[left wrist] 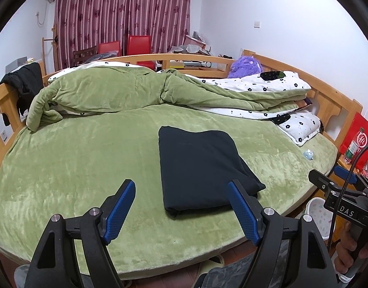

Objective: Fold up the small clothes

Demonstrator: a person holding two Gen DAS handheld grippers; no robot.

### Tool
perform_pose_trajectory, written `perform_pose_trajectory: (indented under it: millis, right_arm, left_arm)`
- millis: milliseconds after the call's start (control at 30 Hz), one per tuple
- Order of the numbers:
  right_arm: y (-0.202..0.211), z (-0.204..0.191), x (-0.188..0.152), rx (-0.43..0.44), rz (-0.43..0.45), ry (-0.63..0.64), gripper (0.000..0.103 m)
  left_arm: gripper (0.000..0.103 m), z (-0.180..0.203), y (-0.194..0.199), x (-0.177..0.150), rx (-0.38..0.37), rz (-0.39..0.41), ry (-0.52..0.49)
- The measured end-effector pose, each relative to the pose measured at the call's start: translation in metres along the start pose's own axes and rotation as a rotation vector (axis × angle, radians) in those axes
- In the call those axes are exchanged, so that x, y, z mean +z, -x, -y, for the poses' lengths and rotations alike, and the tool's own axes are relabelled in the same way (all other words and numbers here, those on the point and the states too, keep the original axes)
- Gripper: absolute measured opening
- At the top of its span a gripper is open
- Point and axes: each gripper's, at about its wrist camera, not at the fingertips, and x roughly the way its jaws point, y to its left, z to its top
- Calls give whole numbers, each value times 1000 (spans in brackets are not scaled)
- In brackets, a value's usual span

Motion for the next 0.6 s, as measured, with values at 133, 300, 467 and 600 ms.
perform_pose_trajectory:
  millis: [133,300,467,600]
  right_arm:
    - [3,1,1,6,5,-5,94]
    - [5,2,2,8,7,-9,94]
    - [5,2,2,7,7,-7,94]
    - [8,0,2,8,11,-8,94]
  left_arm:
    - [78,1,3,-1,-7,3,-5]
    - [78,3,7,-2,-11,4,-13]
    - [78,4,10,-1,-13,8,-15]
    - [78,3,12,-2,-12,10,-13]
